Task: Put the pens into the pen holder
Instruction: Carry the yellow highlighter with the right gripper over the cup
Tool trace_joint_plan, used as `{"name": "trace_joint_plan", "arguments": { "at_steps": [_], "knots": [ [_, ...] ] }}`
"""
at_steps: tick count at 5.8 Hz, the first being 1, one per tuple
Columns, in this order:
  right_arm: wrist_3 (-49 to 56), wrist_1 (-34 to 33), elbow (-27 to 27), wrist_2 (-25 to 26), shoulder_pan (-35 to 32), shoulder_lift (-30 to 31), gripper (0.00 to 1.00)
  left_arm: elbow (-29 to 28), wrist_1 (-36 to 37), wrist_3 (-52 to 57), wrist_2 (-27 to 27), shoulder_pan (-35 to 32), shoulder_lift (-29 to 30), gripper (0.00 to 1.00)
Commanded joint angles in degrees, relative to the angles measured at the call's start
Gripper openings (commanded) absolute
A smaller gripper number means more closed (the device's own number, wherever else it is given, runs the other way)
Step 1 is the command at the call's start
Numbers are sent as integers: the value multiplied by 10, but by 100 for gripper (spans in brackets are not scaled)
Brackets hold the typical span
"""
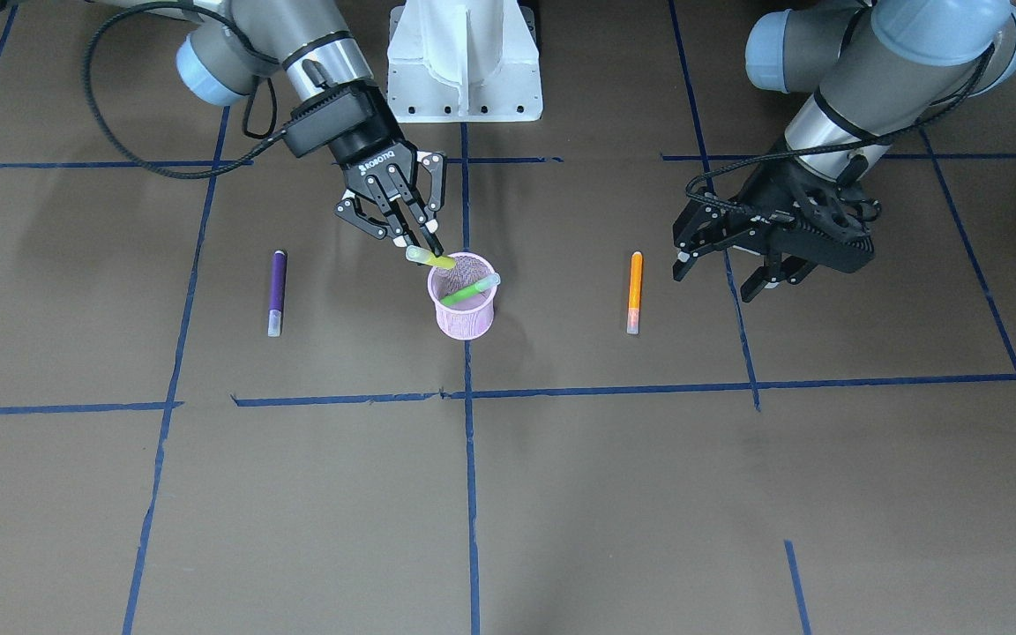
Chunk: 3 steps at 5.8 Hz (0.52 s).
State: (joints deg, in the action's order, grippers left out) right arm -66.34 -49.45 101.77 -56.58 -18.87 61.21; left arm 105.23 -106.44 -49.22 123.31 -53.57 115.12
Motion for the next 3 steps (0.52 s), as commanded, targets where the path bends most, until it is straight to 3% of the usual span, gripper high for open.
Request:
{"name": "trace_joint_plan", "arguments": {
  "at_steps": [1,3],
  "knots": [
    [0,4,-34,61,21,-9,0,0,0,0,0,0,0,87],
    [-21,3,-87,92,30,-37,0,0,0,0,0,0,0,87]
  ]
}}
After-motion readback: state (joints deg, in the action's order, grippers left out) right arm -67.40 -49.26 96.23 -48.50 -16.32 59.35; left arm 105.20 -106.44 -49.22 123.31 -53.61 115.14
